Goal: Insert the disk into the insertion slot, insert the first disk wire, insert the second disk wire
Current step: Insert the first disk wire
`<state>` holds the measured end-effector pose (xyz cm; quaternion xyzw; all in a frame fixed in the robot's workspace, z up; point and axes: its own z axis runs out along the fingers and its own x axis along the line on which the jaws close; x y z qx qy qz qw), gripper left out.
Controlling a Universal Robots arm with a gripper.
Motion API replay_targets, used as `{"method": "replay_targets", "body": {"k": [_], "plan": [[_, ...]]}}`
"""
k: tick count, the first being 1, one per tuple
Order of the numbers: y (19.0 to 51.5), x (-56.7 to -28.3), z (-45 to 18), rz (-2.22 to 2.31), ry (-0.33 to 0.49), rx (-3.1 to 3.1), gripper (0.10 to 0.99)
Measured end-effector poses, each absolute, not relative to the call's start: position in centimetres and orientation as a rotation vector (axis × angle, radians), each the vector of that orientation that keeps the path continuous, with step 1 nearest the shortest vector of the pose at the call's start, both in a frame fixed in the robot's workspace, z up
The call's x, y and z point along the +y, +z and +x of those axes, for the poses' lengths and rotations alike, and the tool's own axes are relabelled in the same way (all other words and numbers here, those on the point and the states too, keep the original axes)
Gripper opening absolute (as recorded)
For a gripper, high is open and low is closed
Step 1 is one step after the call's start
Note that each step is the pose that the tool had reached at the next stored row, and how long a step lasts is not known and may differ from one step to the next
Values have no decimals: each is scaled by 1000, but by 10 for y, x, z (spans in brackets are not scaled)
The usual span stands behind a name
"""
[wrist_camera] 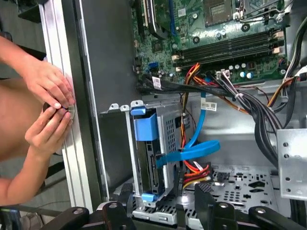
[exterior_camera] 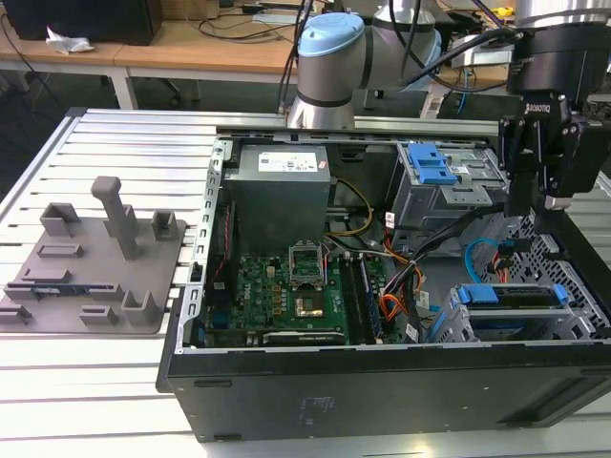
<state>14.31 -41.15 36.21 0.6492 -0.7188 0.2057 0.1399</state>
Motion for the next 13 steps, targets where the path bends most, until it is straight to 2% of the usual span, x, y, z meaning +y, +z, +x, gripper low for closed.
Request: {"method": "replay_targets", "body": {"k": [5,7,13], "plan": [[350,-412,143,1872,595,-2074,608],[350,-411,143,1870,593,-2074,471],[346,-411,145,1863,585,-2075,471]]}}
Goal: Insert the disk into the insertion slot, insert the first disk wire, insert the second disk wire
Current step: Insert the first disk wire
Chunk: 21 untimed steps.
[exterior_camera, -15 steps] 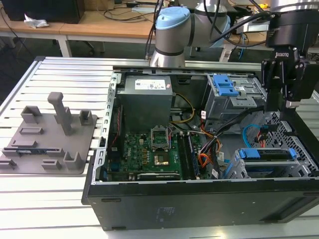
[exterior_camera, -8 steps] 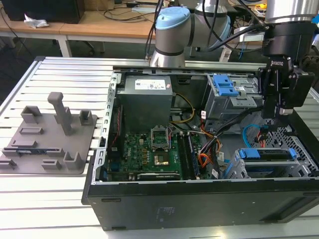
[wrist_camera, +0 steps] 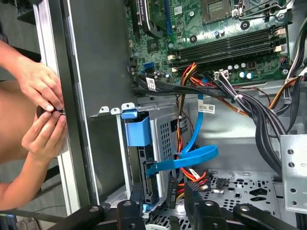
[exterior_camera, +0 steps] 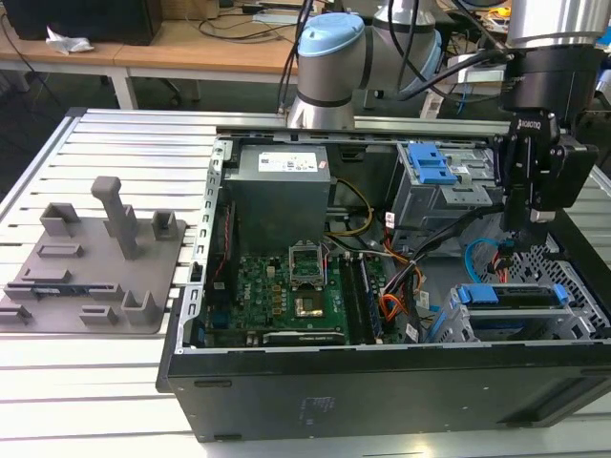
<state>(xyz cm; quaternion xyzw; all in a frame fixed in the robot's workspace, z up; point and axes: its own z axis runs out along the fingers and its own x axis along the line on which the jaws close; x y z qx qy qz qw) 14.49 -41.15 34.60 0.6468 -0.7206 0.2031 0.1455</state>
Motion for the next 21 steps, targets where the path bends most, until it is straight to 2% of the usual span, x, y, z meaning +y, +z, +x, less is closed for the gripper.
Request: {"method": "replay_targets", "body": {"k": [9,10,21], "plan": [[337,-411,148,1857,576,-2070,455],[337,-411,148,1856,577,-2069,380],[333,-404,148,1855,597,-2051,380]]}}
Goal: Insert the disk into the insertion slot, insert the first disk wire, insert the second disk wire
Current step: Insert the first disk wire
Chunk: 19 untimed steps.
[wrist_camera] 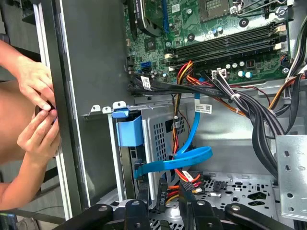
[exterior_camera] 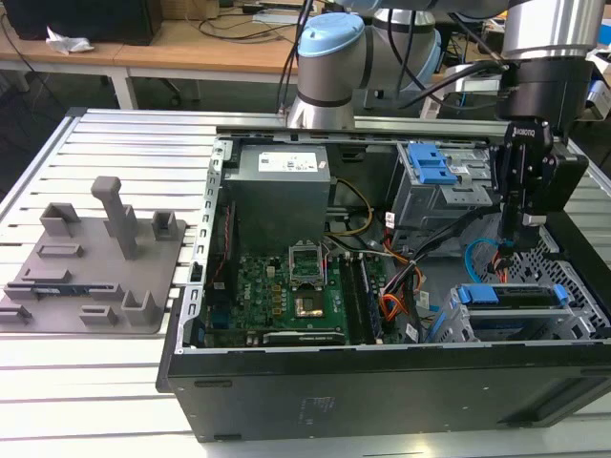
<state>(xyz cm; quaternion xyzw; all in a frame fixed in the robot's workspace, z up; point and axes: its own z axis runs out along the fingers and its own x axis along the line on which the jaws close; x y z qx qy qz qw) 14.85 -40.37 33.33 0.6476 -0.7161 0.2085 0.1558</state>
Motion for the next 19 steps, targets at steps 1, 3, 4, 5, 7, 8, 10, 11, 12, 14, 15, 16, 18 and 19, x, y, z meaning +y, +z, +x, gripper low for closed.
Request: {"method": "replay_targets", "body": {"k": [1,3,4,5,7,8,10,11,12,14,15,16,18,19], "plan": [[333,-403,149,1854,601,-2047,380],[333,-402,148,1853,608,-2041,380],[333,-402,148,1853,608,-2041,380],[333,-402,148,1853,608,-2041,380],[332,-402,148,1853,608,-2041,380],[332,-402,148,1853,608,-2041,369],[332,-402,148,1853,608,-2041,294],[332,-402,148,1853,608,-2041,294],[332,-402,148,1853,608,-2041,294],[332,-402,148,1853,608,-2041,278],[332,-402,148,1853,608,-2041,212],[331,-402,148,1853,608,-2041,212],[331,-402,148,1853,608,-2041,165],[331,-402,148,1853,608,-2041,165]]}}
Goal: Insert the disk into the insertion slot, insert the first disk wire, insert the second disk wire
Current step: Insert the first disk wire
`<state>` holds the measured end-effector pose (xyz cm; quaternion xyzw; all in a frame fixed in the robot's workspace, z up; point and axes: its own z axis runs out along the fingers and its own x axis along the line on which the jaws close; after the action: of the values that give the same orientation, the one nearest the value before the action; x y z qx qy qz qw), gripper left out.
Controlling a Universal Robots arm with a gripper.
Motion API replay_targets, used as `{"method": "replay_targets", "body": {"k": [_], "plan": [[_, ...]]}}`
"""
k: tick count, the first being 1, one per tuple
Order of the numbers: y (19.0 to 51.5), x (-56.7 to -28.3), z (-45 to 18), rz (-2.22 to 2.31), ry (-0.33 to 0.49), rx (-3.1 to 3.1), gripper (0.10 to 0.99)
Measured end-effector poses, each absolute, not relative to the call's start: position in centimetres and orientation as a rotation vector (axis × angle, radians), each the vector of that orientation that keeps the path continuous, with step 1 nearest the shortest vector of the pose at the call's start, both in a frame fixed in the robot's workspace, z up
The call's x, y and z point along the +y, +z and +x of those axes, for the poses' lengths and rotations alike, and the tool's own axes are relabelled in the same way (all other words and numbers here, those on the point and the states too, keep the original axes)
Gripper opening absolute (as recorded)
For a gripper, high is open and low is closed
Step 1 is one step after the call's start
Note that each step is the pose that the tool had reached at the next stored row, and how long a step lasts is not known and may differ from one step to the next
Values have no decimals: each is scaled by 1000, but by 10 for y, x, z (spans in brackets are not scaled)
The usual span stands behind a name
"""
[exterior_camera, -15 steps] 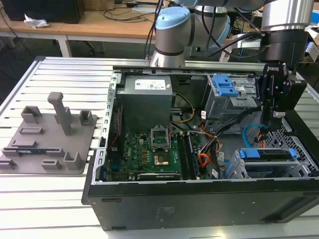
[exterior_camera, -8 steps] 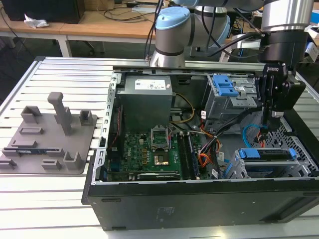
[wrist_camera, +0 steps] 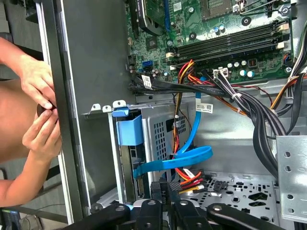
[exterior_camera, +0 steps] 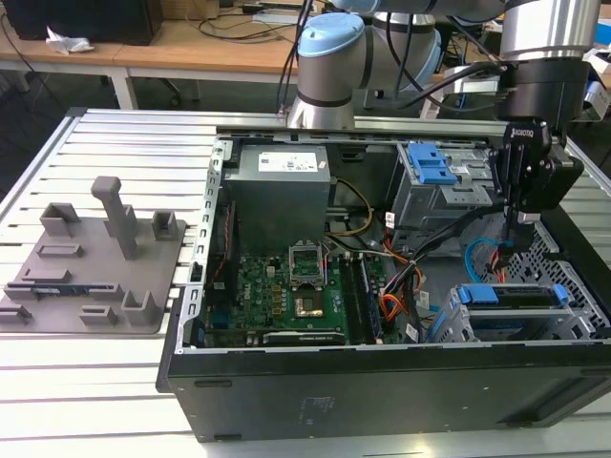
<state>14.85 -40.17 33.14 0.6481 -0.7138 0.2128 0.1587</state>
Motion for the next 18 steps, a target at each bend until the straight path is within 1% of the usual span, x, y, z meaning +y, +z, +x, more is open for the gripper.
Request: {"method": "replay_targets", "body": {"k": [5,8,10,14,16,18], "plan": [[331,-401,151,1850,597,-2030,165],[331,-401,162,1838,539,-1977,165],[331,-407,163,1851,511,-1987,165],[335,-414,163,1877,470,-2014,165],[343,-421,163,1893,438,-2028,165],[345,-426,164,1896,424,-2027,165]]}}
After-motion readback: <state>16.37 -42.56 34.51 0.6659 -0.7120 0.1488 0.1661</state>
